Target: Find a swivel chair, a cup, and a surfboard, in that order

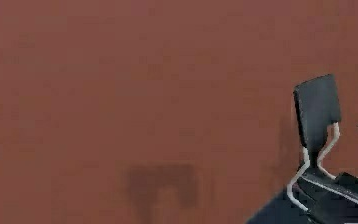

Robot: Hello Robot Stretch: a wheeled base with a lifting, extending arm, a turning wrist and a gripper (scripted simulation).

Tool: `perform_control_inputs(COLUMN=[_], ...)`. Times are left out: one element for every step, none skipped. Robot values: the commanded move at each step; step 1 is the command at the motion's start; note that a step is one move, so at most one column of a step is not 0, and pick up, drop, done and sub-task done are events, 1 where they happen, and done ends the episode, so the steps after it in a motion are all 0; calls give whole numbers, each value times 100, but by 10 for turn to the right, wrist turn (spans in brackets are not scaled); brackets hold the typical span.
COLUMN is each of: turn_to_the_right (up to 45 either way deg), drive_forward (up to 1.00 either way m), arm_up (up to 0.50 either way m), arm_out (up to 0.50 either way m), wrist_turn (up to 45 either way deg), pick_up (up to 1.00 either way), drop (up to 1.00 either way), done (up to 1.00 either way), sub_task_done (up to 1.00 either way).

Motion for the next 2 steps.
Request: perform_control_inputs(turn_to_the_right=[0,450], drive_forward=[10,0], arm_up=[0,0], arm_out=[0,0], wrist_turn=[0,0], pick_up=[0,0], drop=[0,0], done=[0,0], sub_task_done=[0,0])
